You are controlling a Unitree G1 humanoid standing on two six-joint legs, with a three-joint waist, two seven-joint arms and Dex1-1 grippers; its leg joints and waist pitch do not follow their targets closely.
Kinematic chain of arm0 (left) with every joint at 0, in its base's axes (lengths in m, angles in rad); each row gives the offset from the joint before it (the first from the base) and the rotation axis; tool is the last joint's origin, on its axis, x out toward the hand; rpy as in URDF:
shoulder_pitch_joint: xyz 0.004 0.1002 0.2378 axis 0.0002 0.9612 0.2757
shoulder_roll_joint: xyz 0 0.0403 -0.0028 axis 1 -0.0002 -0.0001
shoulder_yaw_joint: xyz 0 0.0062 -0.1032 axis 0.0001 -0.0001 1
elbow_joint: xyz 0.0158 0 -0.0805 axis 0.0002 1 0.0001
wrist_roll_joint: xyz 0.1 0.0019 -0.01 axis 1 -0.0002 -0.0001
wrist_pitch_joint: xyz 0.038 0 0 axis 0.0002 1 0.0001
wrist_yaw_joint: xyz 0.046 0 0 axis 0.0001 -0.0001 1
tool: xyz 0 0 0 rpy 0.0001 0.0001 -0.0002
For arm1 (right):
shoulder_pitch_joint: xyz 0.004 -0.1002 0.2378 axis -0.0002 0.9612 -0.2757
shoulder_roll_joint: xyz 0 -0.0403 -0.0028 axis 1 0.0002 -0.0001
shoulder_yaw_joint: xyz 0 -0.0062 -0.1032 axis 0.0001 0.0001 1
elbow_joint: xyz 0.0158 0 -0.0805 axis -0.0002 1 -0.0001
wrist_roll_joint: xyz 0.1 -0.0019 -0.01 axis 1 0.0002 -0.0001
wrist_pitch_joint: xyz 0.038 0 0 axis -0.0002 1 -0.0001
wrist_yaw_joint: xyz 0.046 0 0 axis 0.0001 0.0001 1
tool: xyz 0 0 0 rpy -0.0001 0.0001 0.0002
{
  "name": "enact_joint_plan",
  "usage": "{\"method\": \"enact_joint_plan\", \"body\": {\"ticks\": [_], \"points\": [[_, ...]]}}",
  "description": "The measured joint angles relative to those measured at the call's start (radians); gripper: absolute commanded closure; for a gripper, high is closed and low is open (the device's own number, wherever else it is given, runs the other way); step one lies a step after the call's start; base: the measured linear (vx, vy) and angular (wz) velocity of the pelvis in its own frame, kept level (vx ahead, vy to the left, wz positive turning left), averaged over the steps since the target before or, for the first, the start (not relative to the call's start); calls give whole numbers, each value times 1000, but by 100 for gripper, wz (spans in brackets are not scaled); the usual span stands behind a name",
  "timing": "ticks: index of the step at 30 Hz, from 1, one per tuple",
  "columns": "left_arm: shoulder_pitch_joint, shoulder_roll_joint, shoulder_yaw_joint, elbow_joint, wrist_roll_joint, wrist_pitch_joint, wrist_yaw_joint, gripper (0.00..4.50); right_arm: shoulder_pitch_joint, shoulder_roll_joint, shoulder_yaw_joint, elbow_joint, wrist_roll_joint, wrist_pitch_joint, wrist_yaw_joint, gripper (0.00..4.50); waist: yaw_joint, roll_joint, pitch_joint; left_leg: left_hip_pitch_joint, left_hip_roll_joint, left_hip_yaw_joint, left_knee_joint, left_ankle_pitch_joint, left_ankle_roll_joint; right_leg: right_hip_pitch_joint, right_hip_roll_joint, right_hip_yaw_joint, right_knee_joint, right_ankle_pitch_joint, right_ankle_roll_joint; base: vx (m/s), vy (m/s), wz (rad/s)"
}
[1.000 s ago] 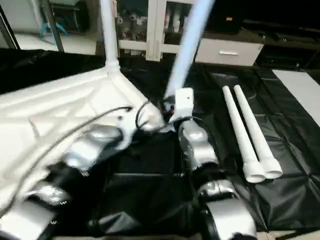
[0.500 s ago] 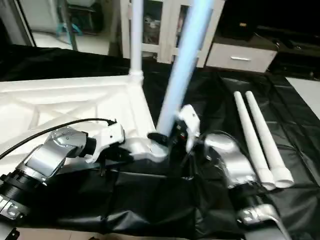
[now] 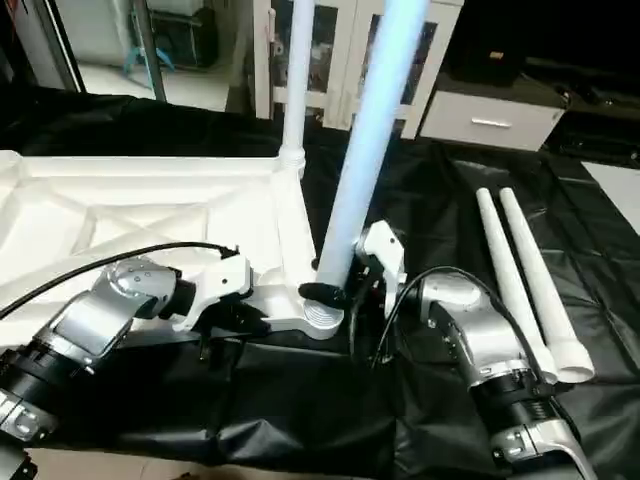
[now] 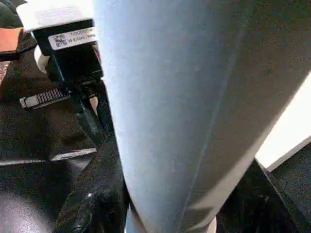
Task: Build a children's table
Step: Insert table leg to table base
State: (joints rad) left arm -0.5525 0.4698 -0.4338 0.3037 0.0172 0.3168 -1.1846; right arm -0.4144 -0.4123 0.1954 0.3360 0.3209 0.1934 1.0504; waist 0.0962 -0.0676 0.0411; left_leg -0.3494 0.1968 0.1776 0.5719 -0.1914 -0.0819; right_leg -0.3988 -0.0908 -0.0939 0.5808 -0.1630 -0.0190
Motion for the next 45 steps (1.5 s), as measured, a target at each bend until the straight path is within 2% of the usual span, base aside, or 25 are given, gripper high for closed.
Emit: {"method": "enact_joint_plan", "body": {"ticks": [11, 16, 18, 20, 22, 26, 30, 32, 39, 43, 45], "points": [[4, 4, -1, 0, 0, -1, 3, 450, 17, 14, 4, -6, 0, -2, -27, 265, -3, -6, -4, 1, 0, 0, 1, 0, 0, 1, 0, 0, 1, 0, 0, 0, 0, 0], [4, -2, 0, 11, 10, 4, 39, 450, 22, 50, -15, 6, -1, -2, -101, 265, -8, -6, -4, 2, 1, -1, 3, 0, 0, 5, 0, 0, 3, 0, 0, 0, 0, 0], [-11, -49, 19, 59, 21, 27, 111, 450, -1, 99, -41, 54, -13, -2, -212, 265, -11, -6, -4, 13, 1, -2, 4, 0, -1, 11, 0, 0, 3, -3, 5, 0, 0, 0], [-45, -113, 37, 126, 35, 68, 217, 450, -46, 165, -65, 131, -41, -2, -391, 265, -20, -5, -3, 17, 0, -3, 7, 0, -1, 14, 0, -1, 2, -4, 7, 0, 0, 0], [-67, -176, 45, 149, 50, 130, 310, 450, -83, 212, -80, 180, -60, -3, -549, 265, -36, -2, -1, 16, 0, -7, 7, 0, -1, 15, 0, -6, -6, -4, 7, -32, 7, -4], [-116, -319, 69, 215, 67, 240, 502, 450, -154, 311, -130, 284, -97, -15, -848, 265, -51, -2, 0, 15, -1, -10, 11, 0, 0, 15, -1, -9, -9, -4, 7, 0, 0, 0], [-185, -449, 93, 352, 79, 232, 675, 450, -243, 391, -201, 425, -121, -76, -1098, 265, -58, 2, 1, 7, -1, -15, 11, 0, 0, 16, -2, -16, -22, -4, 7, 0, 0, 0], [-205, -488, 104, 392, 87, 224, 731, 450, -284, 417, -226, 489, -122, -109, -1173, 265, -62, 2, 1, 1, -2, -15, 13, 0, 0, 14, -2, -16, -23, -4, 7, 0, 0, 0], [-215, -478, 111, 391, 93, 224, 747, 450, -336, 428, -240, 553, -136, -136, -1217, 265, -61, 0, -1, -1, -4, -10, 10, -1, 2, 8, -2, -5, -17, 13, 11, 0, 0, 0], [-226, -473, 117, 393, 91, 222, 747, 450, -365, 429, -246, 596, -146, -171, -1214, 265, -58, -1, -1, -7, -4, -8, 9, -1, 1, -6, -2, -2, -4, 13, 11, 0, 0, 0], [-228, -472, 121, 393, 91, 222, 747, 450, -372, 429, -245, 614, -156, -187, -1207, 265, -58, 0, -1, -8, -3, -8, 9, -1, 1, -7, -1, -3, -4, 14, 9, 0, 0, 0]]}}
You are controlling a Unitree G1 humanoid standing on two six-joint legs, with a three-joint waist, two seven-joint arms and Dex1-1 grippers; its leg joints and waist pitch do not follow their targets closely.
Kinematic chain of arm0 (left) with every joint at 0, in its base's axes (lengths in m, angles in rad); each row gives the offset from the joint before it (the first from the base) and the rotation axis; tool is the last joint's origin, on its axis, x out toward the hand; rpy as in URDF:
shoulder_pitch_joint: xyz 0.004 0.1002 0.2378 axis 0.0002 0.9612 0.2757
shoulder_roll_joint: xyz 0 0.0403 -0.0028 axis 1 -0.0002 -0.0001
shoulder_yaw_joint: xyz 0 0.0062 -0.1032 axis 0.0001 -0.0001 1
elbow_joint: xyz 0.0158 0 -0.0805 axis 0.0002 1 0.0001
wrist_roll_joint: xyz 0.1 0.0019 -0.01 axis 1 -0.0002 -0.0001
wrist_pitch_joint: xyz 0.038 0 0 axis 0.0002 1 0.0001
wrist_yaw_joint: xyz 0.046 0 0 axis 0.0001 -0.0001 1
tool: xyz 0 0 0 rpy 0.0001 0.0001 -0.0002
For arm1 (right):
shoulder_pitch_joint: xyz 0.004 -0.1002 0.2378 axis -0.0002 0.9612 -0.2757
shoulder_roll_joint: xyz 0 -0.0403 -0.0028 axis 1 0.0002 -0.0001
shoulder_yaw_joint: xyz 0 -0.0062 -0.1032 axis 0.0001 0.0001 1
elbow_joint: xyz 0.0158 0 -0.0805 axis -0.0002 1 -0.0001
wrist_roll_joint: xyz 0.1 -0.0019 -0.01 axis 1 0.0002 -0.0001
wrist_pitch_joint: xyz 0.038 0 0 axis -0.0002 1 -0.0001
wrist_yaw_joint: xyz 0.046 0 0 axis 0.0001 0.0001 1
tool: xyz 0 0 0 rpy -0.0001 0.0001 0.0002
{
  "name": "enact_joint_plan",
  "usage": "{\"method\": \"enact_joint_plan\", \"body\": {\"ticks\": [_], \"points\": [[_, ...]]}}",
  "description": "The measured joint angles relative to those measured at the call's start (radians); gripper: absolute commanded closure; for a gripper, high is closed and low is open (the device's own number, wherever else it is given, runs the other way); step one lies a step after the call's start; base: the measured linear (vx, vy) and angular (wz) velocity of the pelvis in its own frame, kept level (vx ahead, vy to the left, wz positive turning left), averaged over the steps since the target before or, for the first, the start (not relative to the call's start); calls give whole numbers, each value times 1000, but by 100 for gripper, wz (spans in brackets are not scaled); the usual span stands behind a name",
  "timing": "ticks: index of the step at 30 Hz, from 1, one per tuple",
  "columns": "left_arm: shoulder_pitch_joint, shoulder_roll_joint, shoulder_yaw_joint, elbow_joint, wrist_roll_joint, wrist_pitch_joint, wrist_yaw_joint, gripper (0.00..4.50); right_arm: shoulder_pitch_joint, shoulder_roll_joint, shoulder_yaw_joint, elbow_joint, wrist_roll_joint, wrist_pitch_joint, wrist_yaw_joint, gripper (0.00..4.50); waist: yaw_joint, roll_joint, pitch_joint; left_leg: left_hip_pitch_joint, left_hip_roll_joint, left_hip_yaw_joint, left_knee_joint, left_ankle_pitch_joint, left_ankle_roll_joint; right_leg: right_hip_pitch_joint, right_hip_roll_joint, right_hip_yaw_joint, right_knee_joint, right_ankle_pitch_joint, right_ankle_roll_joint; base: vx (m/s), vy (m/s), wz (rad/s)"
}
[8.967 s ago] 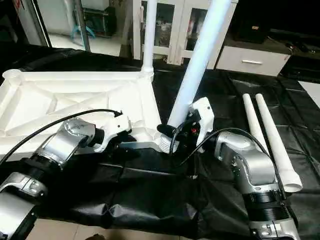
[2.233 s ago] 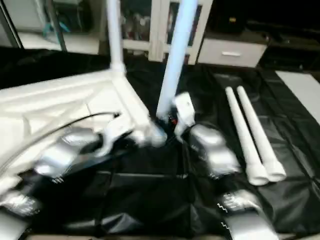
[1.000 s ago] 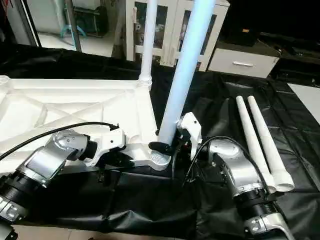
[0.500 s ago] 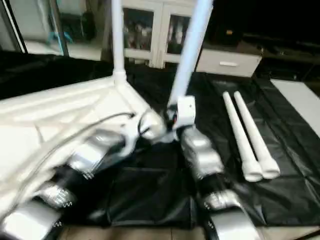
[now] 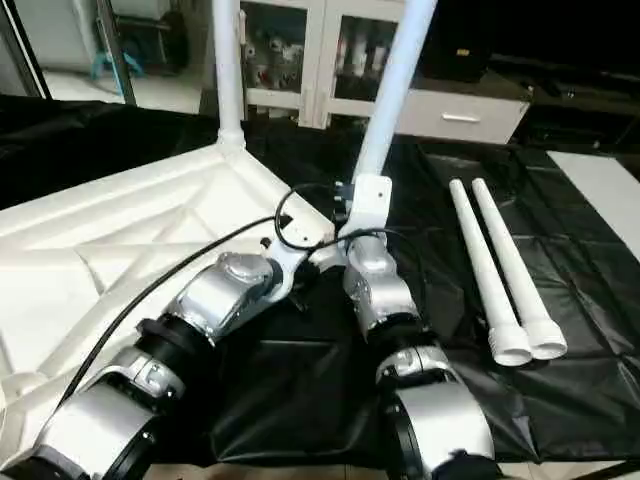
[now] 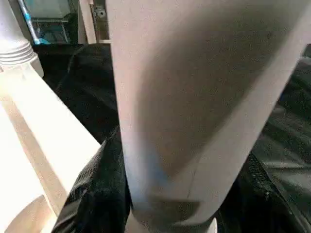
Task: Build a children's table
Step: Insert table leg to table base
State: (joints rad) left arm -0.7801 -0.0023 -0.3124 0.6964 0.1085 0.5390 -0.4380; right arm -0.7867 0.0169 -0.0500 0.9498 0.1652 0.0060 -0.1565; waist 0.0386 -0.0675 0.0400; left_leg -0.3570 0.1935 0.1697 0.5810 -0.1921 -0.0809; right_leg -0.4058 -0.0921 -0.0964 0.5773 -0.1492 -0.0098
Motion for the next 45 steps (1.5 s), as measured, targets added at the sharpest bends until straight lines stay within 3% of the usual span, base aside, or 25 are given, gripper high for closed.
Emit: {"method": "enact_joint_plan", "body": {"ticks": [1, 4, 16, 19, 24, 28, 29, 30, 37, 40, 45], "points": [[0, 0, 1, 0, 0, 0, 0, 450, -1, 1, 0, 6, -3, -10, 9, 265, 0, 0, 0, 0, 0, 0, 0, 0, 0, 0, 0, 0, 0, 0, 0, 0, 0, 0], [-1, 0, 1, 0, 0, 0, 0, 450, -1, 1, 0, 10, -7, -20, 33, 193, 0, 0, 0, -1, 0, 1, 0, 0, 0, 0, 0, 1, -1, 0, 0, 0, 0, 0], [-16, 31, 11, -1, -2, -15, -8, 450, 50, 1, 11, 33, -20, -16, 120, 92, -2, 5, 4, -12, 0, 3, 1, 0, 0, -14, 0, 2, 1, 3, -4, 0, 0, 0], [-18, 48, 11, -6, -5, -28, -28, 450, 95, -17, 28, -39, -22, -4, 170, 68, 1, 9, 8, -14, 0, 4, 1, 0, 1, -15, 0, 2, 1, 3, -4, 0, 0, 0], [-15, 83, 10, -25, -11, -53, -97, 450, 194, -72, 60, -248, -19, 58, 264, 68, 16, 18, 15, -14, 1, 4, 1, 4, 6, -16, 0, 2, 1, 3, -5, 0, 0, 0], [25, 162, -19, -94, -18, -94, -216, 450, 291, -172, 102, -437, 3, 142, 426, 68, 26, 23, 18, -14, 1, 5, 0, 4, 7, -17, 0, 2, 1, 3, -5, 0, 0, 0], [35, 182, -21, -105, -19, -104, -240, 450, 314, -204, 106, -470, 8, 157, 466, 31, 29, 23, 18, -14, 1, 5, 0, 4, 7, -17, 0, 2, 1, 2, -5, 0, 0, 0], [40, 204, -21, -111, -20, -113, -263, 450, 325, -231, 104, -487, 16, 167, 493, 31, 30, 23, 18, -14, 1, 5, 1, 4, 7, -17, 0, 2, 1, 3, -5, 0, 0, 0], [160, 391, -64, -258, -69, -251, -565, 450, 471, -530, 126, -738, 141, 249, 957, 12, 50, 24, 18, -9, 2, 6, 2, 0, 3, -10, 0, 3, 1, 2, -4, 0, 0, 0], [203, 444, -94, -327, -97, -283, -686, 450, 487, -574, 153, -754, 158, 270, 1079, 12, 59, 25, 18, -9, 4, 6, 5, 0, 3, -9, 0, 2, 2, 2, -5, 0, 0, 0], [220, 467, -146, -392, -103, -285, -758, 450, 485, -617, 205, -808, 185, 307, 1193, 12, 65, 24, 18, -7, 9, 17, 10, 1, 4, -4, -1, 6, 3, 3, -5, 0, 0, 0]]}}
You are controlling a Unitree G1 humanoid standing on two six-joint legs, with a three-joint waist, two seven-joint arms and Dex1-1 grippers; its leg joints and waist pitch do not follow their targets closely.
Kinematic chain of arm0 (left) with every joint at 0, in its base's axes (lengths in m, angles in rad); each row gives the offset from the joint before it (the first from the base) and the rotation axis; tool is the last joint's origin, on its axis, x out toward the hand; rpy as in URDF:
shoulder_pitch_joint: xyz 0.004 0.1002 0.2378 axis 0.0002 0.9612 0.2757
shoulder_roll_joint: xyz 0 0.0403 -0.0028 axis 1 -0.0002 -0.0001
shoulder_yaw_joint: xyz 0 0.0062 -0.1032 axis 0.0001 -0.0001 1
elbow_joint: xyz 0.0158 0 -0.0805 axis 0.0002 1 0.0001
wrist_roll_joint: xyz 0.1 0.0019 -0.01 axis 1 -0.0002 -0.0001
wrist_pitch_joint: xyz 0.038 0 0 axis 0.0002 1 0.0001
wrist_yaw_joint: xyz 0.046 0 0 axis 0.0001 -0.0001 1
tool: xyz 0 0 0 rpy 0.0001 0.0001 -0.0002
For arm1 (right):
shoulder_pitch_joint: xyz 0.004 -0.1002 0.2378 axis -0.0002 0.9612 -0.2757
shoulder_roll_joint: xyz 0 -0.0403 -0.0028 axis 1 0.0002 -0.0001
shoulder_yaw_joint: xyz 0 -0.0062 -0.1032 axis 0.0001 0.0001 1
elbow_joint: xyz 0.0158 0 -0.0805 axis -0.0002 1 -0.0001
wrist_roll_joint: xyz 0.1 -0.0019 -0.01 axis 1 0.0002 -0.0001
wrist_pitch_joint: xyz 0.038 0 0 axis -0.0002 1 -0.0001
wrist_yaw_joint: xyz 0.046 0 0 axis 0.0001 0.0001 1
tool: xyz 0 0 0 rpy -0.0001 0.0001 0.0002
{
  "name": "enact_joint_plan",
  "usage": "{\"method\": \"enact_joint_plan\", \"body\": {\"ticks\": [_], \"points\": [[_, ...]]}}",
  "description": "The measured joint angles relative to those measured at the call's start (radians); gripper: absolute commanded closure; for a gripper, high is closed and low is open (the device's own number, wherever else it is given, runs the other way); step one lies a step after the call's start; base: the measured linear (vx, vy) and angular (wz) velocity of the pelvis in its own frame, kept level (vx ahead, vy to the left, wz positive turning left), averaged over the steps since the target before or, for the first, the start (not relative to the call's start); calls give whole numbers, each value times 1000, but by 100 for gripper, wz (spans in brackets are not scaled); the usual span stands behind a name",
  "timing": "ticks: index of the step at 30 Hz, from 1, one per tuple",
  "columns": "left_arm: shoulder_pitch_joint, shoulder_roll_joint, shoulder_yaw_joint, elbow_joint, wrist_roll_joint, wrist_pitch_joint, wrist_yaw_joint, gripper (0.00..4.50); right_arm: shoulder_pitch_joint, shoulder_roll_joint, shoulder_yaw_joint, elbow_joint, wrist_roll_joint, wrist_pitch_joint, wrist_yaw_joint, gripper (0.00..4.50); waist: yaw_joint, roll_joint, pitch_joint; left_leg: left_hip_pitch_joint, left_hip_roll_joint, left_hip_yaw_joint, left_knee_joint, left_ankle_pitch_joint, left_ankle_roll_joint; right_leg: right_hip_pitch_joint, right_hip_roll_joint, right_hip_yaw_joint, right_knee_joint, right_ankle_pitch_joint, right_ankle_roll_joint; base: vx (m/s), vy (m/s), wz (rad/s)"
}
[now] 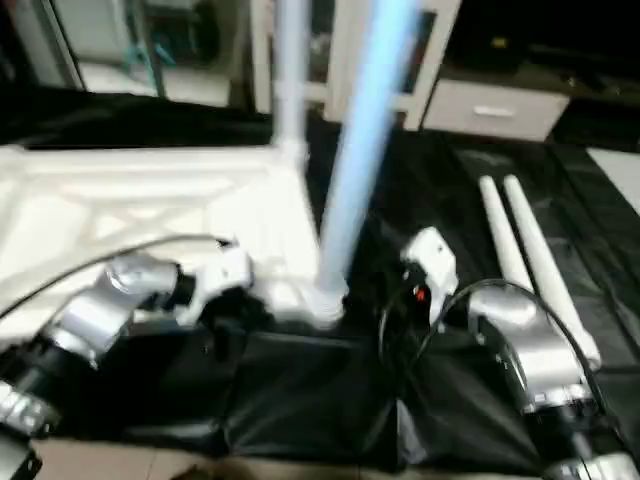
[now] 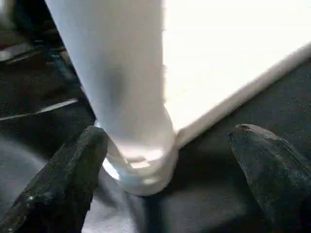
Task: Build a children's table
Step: Insert table leg to table base, then rotate leg to tighten
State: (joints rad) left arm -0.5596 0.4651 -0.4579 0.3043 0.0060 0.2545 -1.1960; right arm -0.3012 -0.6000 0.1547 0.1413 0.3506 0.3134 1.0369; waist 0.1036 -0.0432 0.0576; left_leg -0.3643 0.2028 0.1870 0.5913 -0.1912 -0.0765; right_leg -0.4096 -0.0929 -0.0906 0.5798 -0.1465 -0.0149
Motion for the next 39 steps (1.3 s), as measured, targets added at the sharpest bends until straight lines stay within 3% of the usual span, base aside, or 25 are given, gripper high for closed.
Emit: {"method": "enact_joint_plan", "body": {"ticks": [9, 20, 31, 39], "points": [[9, -4, -30, -38, 1, 0, -44, 450, -35, -1, 67, -11, -17, 3, 108, 12, 7, -1, -1, 1, 4, 6, 0, 0, 0, 1, 0, 0, 1, 0, 1, 0, 0, 0], [8, -2, -32, -40, 11, 0, -44, 450, -87, 3, 109, 71, -47, -15, 194, 114, 6, -1, -1, 6, 4, 9, 1, 0, 0, 1, 0, 2, 7, -2, 3, 0, 0, 0], [10, 5, -38, -45, 12, 0, -46, 450, -90, 17, 110, 95, -63, -41, 208, 199, 7, -2, -2, 10, 4, 9, 3, 0, 0, 1, 0, 5, 15, -6, 4, 0, 0, 0], [12, 6, -37, -45, 12, 2, -46, 450, -79, 36, 93, 101, -64, -40, 206, 203, 6, -4, -2, 12, 4, 10, 3, 0, 0, 2, 0, 5, 16, -6, 4, 0, 0, 0]]}}
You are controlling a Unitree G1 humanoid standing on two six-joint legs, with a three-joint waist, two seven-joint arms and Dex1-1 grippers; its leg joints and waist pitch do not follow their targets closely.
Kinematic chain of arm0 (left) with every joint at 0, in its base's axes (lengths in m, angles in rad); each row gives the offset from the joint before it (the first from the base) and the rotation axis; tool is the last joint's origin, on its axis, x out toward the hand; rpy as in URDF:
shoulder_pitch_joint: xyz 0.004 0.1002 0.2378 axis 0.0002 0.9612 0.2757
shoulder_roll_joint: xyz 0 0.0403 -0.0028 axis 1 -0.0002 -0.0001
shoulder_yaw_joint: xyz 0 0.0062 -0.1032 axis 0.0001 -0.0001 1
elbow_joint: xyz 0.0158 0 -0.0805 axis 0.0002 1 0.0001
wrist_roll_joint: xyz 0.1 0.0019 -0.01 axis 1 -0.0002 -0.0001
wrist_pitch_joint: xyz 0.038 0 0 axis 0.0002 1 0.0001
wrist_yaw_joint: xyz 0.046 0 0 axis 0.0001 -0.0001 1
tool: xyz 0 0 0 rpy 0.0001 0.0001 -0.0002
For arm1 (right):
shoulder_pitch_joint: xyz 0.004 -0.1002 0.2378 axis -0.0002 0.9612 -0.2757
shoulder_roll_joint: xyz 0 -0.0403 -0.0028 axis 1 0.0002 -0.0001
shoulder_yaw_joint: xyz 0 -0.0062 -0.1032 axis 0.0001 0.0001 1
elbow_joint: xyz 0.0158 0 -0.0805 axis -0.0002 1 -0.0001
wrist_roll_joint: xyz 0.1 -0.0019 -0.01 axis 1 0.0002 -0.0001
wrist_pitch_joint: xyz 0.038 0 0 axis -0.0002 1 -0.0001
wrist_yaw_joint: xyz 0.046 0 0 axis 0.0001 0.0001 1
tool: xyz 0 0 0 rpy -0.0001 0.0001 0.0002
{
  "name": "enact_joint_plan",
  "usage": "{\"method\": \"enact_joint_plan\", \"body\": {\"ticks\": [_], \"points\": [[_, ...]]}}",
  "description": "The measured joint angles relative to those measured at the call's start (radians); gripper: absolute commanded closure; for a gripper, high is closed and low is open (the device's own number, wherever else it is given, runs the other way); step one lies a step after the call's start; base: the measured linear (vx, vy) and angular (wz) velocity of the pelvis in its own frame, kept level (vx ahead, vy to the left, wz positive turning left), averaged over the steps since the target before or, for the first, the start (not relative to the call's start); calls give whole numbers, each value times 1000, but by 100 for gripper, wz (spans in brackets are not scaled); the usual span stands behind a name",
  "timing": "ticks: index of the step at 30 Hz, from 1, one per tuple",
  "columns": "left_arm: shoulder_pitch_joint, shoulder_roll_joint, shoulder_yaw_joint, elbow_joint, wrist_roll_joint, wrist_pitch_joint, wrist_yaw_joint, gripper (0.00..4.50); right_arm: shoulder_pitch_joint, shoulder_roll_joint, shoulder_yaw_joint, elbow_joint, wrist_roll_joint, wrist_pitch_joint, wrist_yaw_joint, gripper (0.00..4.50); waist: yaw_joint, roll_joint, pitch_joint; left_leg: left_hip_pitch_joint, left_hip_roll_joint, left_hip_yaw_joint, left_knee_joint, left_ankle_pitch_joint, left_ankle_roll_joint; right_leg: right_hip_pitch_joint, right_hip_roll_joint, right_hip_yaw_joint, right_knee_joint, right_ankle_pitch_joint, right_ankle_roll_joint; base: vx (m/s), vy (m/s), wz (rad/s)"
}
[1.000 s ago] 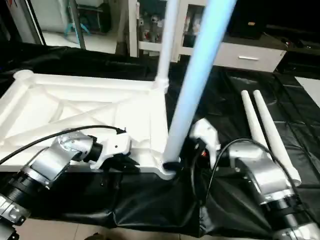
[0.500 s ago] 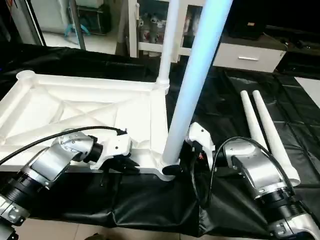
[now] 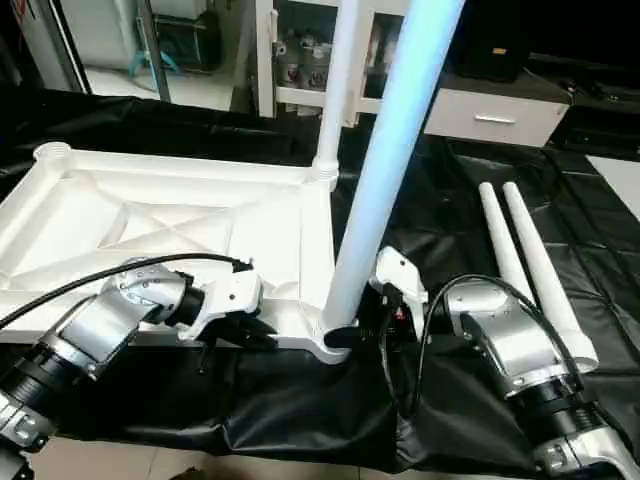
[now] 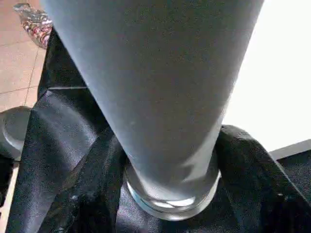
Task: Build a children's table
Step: Rotate leg to tighten
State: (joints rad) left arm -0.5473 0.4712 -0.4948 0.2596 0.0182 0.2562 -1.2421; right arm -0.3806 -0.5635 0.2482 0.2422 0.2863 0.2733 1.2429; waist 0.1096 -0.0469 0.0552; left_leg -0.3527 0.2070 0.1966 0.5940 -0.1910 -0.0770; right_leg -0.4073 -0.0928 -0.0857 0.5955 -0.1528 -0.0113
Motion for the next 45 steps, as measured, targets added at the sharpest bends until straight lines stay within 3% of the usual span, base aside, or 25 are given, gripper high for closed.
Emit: {"method": "enact_joint_plan", "body": {"ticks": [6, 15, 19, 22, 25, 30, 31, 35, 39, 41, 45], "points": [[7, -42, 46, 38, 14, 33, 86, 450, 9, 91, -62, 76, 12, 3, -113, 207, -13, -1, -1, 4, 0, 0, 2, 0, 0, 4, 0, 0, 0, -1, 2, 0, 0, 0], [-56, -278, 150, 191, 54, 226, 479, 450, -62, 361, -178, 231, -86, -38, -697, 209, -58, 4, -7, 5, -2, -6, 8, 0, 0, 5, -2, -5, -8, -2, 3, -6, 2, -1], [-91, -383, 167, 269, 95, 237, 686, 450, -126, 514, -226, 321, -138, -87, -1021, 217, -75, 10, -9, 1, -4, -24, 7, 0, 0, 10, -1, -23, -29, -2, 3, 0, 0, 0], [-99, -402, 173, 293, 96, 237, 723, 450, -139, 560, -255, 351, -134, -108, -1092, 235, -79, 15, -9, 3, -4, -28, 5, 0, 1, 19, -3, -33, -43, -2, 3, 0, 0, 0], [-100, -403, 176, 295, 97, 237, 726, 450, -144, 571, -264, 366, -132, -127, -1099, 238, -83, 19, -8, 3, -3, -30, 3, -1, 1, 24, -3, -39, -59, -2, 3, 0, 0, 0], [-101, -393, 175, 293, 96, 235, 721, 450, -150, 574, -281, 390, -131, -163, -1074, 238, -83, 19, -8, 3, -4, -29, 3, -2, 3, 24, -4, -37, -63, -2, 3, 0, 0, 0], [-101, -391, 175, 293, 96, 235, 720, 450, -150, 574, -282, 391, -131, -167, -1070, 185, -83, 19, -8, 3, -4, -29, 3, -2, 3, 23, -4, -37, -63, -2, 3, 0, 0, 0], [-101, -355, 179, 289, 96, 215, 702, 450, -140, 556, -279, 363, -97, -157, -981, 153, -85, 20, -7, 3, -4, -29, 0, -2, 3, 19, -3, -37, -62, -2, 3, 0, 0, 0], [-97, -307, 177, 260, 92, 199, 623, 450, -126, 506, -263, 309, -72, -110, -867, 130, -78, 18, -5, -2, -5, -26, -1, -1, 2, 9, -3, -33, -53, 2, -2, 0, 0, 0], [-87, -262, 157, 224, 89, 177, 536, 450, -120, 451, -241, 266, -60, -83, -778, 97, -68, 18, -5, -4, -4, -24, -2, -1, 2, 4, -3, -30, -46, 13, -7, 0, 0, 0], [-56, -193, 118, 152, 60, 155, 408, 450, -96, 324, -194, 184, -53, -55, -594, 78, -49, 16, -6, 1, -4, -17, -4, -2, 0, 0, -1, -15, -24, 14, -7, 52, -29, 9]]}}
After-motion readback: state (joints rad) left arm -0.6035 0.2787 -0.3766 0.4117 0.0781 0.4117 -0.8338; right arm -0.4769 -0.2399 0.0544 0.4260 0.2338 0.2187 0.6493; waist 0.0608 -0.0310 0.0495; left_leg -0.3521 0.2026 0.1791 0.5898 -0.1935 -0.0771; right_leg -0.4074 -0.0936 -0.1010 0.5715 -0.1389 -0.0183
